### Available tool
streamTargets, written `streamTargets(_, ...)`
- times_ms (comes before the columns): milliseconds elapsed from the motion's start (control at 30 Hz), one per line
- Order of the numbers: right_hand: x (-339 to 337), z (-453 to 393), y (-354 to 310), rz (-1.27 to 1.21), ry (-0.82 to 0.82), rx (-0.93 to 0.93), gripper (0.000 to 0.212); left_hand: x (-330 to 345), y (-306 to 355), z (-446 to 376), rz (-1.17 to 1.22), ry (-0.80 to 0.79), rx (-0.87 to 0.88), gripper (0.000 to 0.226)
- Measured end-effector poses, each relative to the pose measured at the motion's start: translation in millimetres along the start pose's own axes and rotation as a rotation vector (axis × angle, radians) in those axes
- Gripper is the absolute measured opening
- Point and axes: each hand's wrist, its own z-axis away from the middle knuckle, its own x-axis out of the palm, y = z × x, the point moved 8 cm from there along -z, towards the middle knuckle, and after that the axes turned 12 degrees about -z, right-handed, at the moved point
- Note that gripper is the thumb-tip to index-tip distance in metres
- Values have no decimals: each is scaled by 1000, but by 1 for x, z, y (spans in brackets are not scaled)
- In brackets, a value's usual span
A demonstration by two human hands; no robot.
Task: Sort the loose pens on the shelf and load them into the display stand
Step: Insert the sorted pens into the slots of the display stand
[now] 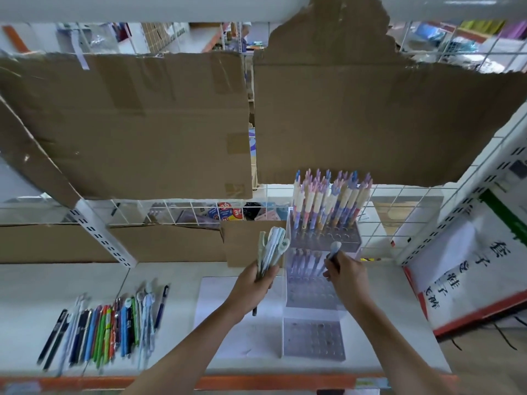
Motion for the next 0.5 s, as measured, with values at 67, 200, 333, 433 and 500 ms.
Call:
streamTargets(67, 3, -4, 1, -1, 12, -8, 15, 1, 1, 3, 60, -24, 2, 21)
streamTargets(200, 10, -13, 13, -6, 7, 72, 18, 2, 2, 5, 164, -50, 0, 19)
streamTargets(333, 26, -8, 33, -7, -47, 167, 14, -2, 2, 7, 187, -14, -1, 24)
streamTargets(433, 29, -8, 40, 9, -39, 187, 15, -4, 4, 8, 131, -24, -1, 32)
streamTargets(500, 30, -9, 43, 9, -32, 198, 16, -4, 3, 9, 98, -33, -7, 38)
